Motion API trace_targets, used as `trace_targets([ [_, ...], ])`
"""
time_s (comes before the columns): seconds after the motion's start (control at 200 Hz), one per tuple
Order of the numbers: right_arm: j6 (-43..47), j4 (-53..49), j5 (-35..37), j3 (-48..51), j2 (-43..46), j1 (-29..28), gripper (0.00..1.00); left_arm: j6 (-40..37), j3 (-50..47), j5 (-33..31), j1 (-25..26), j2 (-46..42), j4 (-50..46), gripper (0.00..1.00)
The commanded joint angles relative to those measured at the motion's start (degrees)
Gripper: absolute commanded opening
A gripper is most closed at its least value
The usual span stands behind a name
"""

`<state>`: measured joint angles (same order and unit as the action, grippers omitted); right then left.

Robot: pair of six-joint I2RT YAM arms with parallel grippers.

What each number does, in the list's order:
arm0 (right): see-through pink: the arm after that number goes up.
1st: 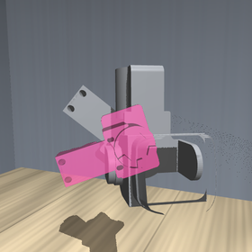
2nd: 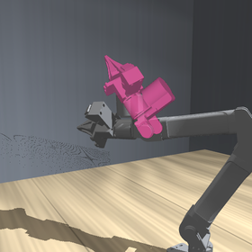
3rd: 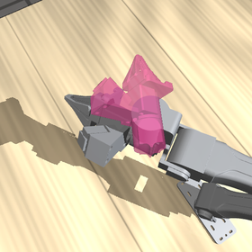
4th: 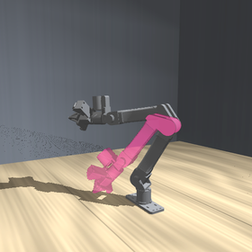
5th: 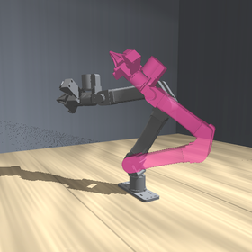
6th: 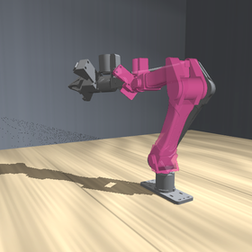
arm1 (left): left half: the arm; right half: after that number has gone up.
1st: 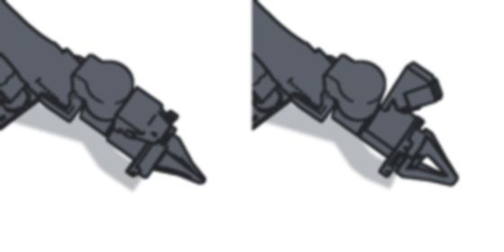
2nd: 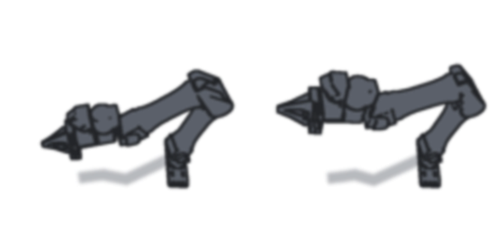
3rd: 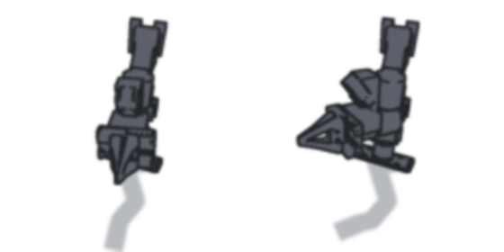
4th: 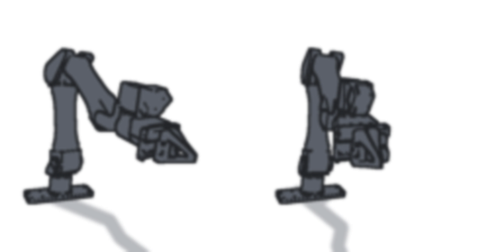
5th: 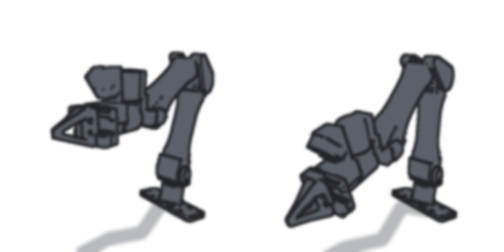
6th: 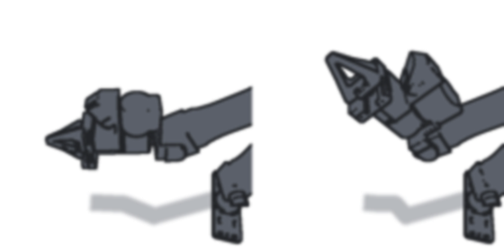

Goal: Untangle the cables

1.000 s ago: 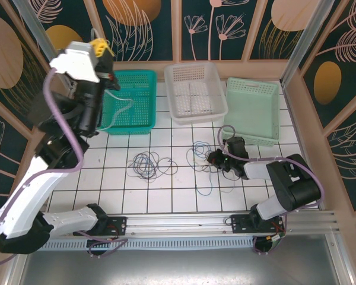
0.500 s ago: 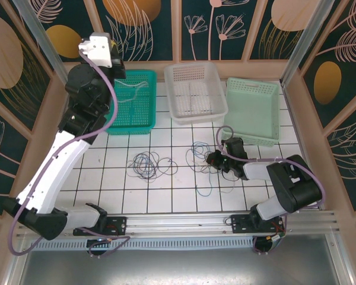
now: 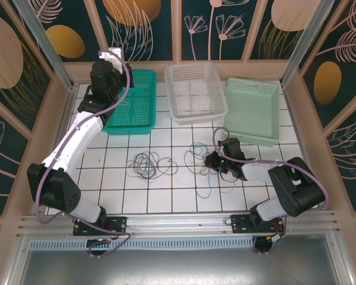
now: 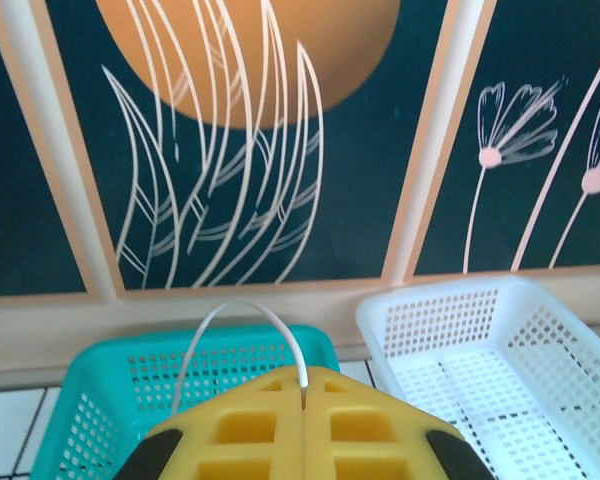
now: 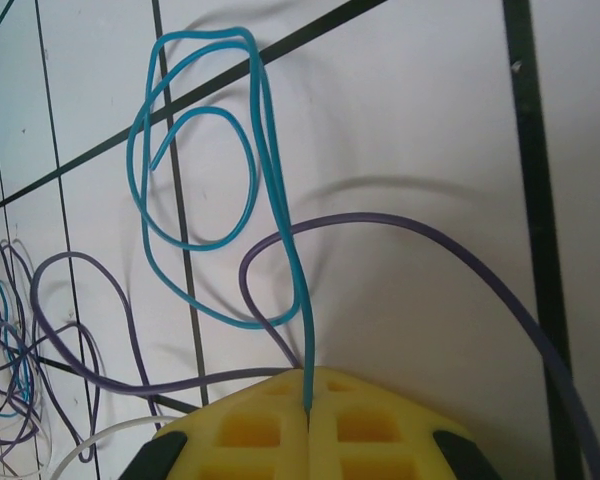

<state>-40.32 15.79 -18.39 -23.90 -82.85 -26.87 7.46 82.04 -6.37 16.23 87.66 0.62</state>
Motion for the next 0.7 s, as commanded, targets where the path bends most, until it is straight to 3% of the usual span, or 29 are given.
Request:
trace_targets([
  [0.0, 1.3, -1.5, 2.0, -0.8, 1.4, -0.5, 0.00, 2.5, -0.3, 2.0, -1.2, -0.2, 1.7, 0.00],
  [0.465, 2.4, -4.0, 3.6, -1.5, 2.5, -0.6, 0.00, 7.3, -1.3, 1.6, -3.8, 8.9, -3.8, 0.02],
  [0.616, 3.4, -5.0, 5.0, -1.4, 7.5, -1.0, 0.01, 9.9, -3.7, 4.7, -3.8, 11.0, -4.2, 0.47],
  [0.696, 4.0, -5.9, 6.1, -1.0, 11.7, -1.3, 0.01, 11.8, -5.7, 6.3, -3.8, 11.8, -3.6, 0.63],
])
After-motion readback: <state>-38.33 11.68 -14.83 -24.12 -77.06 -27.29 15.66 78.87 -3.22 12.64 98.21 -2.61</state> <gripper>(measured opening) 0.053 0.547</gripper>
